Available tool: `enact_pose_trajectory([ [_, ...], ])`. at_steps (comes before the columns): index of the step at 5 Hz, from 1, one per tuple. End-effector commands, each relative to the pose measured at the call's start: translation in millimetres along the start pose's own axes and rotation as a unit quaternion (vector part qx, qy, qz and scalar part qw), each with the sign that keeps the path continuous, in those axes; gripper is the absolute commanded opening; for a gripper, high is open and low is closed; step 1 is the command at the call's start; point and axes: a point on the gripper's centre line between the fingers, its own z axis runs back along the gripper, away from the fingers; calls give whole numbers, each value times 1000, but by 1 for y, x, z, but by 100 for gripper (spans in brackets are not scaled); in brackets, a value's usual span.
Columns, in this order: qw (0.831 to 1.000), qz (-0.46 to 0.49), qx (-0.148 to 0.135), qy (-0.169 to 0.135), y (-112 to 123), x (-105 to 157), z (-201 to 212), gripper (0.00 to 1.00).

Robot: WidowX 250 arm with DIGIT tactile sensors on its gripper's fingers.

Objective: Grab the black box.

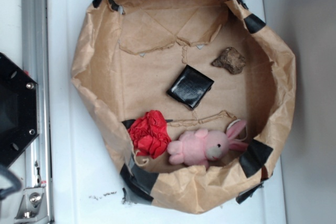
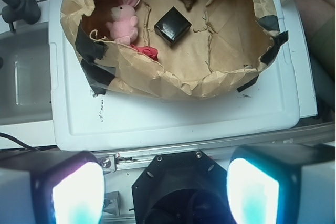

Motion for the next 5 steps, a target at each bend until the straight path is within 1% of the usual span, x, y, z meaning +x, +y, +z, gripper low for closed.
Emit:
enact_pose_trajectory([
  [1,1000,0,0,0,0,0,0,100],
  [2,998,65,9,-16,-8,48,-18,100],
  [3,994,103,18,-32,-11,97,-36,100],
  [4,988,140,24,-52,-3,121,-61,100],
  [5,988,140,28,-61,9,130,-89,100],
])
